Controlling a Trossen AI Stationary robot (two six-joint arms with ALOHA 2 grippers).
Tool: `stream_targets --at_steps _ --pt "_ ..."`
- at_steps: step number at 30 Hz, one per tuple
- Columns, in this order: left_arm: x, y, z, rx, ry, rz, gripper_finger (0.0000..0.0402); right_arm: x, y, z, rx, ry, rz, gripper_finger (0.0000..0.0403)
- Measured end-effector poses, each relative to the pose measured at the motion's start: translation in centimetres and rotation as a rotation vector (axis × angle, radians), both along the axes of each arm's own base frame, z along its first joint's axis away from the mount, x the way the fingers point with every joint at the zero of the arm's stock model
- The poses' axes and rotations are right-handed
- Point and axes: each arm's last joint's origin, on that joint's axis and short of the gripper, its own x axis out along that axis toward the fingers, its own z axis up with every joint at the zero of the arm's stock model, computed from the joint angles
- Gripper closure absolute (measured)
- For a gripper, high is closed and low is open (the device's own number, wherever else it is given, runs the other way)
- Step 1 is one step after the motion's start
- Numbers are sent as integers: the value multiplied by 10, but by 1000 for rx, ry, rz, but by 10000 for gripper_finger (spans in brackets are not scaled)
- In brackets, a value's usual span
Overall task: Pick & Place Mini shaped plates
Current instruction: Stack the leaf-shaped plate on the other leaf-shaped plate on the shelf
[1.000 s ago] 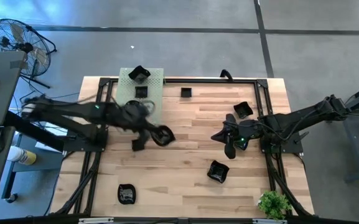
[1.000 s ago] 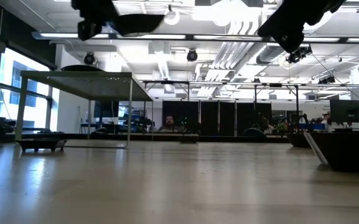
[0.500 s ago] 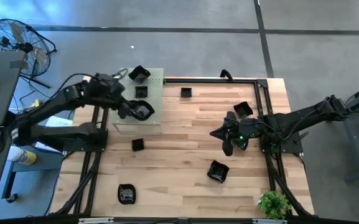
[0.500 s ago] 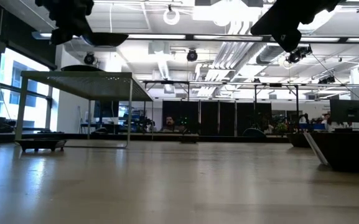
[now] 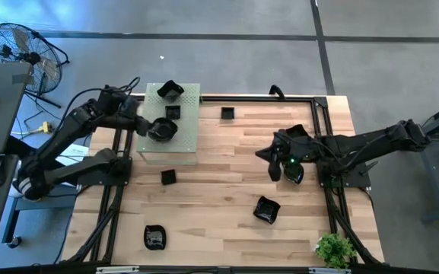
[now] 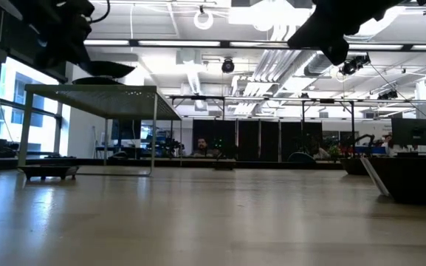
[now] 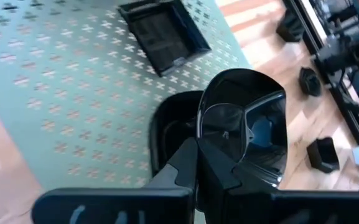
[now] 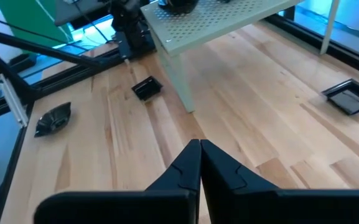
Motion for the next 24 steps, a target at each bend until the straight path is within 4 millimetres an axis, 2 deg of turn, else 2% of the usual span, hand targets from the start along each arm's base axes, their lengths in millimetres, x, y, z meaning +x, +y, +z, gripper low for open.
stream_targets --at_steps 13,24 --pt "-2 5 -15 -68 0 -6 398 0 -5 0 -12 4 -9 397" --pt "-2 5 -15 -62 3 -5 340 0 -5 -1 -16 6 -11 400"
